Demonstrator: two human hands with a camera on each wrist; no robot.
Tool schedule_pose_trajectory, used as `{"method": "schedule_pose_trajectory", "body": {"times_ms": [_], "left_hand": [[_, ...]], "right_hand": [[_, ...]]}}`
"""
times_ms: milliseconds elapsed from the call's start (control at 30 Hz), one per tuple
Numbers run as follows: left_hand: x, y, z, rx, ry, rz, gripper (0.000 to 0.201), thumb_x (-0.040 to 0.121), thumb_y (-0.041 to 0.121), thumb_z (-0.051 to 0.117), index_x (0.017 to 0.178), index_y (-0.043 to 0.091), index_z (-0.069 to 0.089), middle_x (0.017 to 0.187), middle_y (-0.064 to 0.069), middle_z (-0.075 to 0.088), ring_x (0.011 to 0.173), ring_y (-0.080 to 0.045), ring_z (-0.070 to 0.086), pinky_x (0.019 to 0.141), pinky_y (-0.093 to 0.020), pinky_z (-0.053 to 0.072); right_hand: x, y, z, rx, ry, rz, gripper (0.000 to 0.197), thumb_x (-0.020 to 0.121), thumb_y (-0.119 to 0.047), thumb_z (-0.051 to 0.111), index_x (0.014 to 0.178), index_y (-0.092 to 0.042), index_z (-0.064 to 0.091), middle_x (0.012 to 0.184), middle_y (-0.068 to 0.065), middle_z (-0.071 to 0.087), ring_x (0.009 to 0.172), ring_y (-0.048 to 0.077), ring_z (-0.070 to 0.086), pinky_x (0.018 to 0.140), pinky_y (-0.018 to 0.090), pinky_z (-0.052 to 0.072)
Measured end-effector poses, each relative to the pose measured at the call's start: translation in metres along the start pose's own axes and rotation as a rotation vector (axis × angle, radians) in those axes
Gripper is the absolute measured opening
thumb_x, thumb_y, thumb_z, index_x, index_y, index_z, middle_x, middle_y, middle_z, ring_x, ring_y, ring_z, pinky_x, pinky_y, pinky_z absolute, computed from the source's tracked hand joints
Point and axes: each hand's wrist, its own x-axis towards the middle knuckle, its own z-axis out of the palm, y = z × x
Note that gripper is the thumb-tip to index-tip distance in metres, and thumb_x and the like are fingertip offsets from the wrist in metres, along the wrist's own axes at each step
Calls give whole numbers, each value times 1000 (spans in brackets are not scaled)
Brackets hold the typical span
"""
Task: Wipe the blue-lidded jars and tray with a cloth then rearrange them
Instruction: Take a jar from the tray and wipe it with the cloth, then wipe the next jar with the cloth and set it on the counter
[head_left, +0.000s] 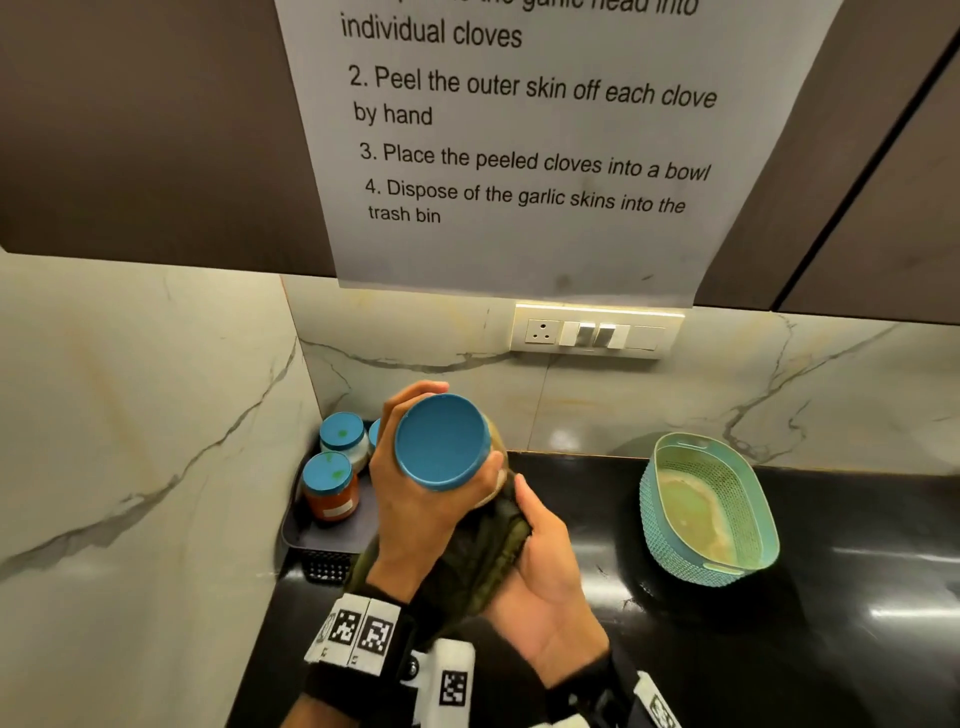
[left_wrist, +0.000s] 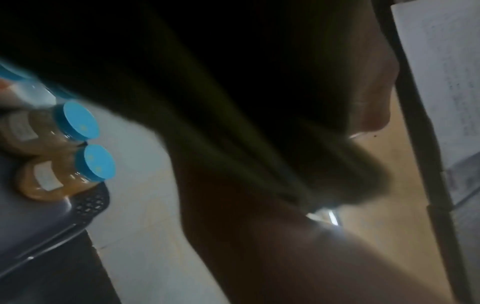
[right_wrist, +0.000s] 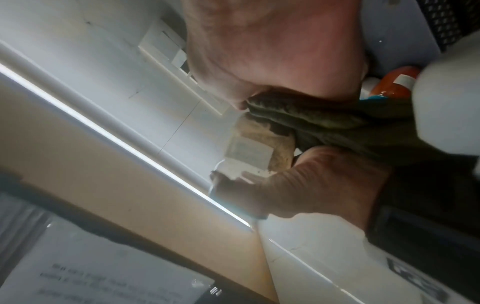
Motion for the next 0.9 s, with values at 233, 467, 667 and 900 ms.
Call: {"method": "schedule_pose_trajectory", "body": {"times_ms": [233, 467, 667, 900], "left_hand": [[-21, -19, -1, -49, -44, -101, 71, 65, 35, 90, 128, 19, 61, 123, 0, 68, 118, -25, 66, 102, -33, 56], [-42, -52, 38, -45, -337, -275, 86, 62, 39, 95, 133, 20, 51, 129, -1, 59, 122, -17, 62, 101, -29, 55], [-47, -103, 80, 229, -496, -313, 79, 61, 64, 90, 119, 30, 49, 117, 8, 46, 114, -6, 56, 96, -31, 58], [-20, -154, 138, 505, -560, -240, 78, 58, 70, 86, 113, 22, 60, 109, 6, 44, 100, -9, 54, 84, -16, 50]], "right_hand": [[-7, -19, -21, -247, 111, -303, 47, 108, -44, 44, 125, -12, 74, 119, 17, 78, 104, 30, 78, 76, 39, 64], [14, -54, -63, -172, 263, -320, 54, 110, -39, 41, 105, -6, 84, 118, 21, 77, 100, 34, 78, 78, 41, 66], [20, -87, -115, -53, 521, -333, 51, 104, -47, 53, 133, -7, 68, 119, 22, 76, 116, 41, 69, 99, 52, 55], [7, -135, -139, -39, 592, -470, 34, 107, -40, 53, 119, -13, 70, 82, 7, 82, 78, 25, 75, 75, 39, 55]]}}
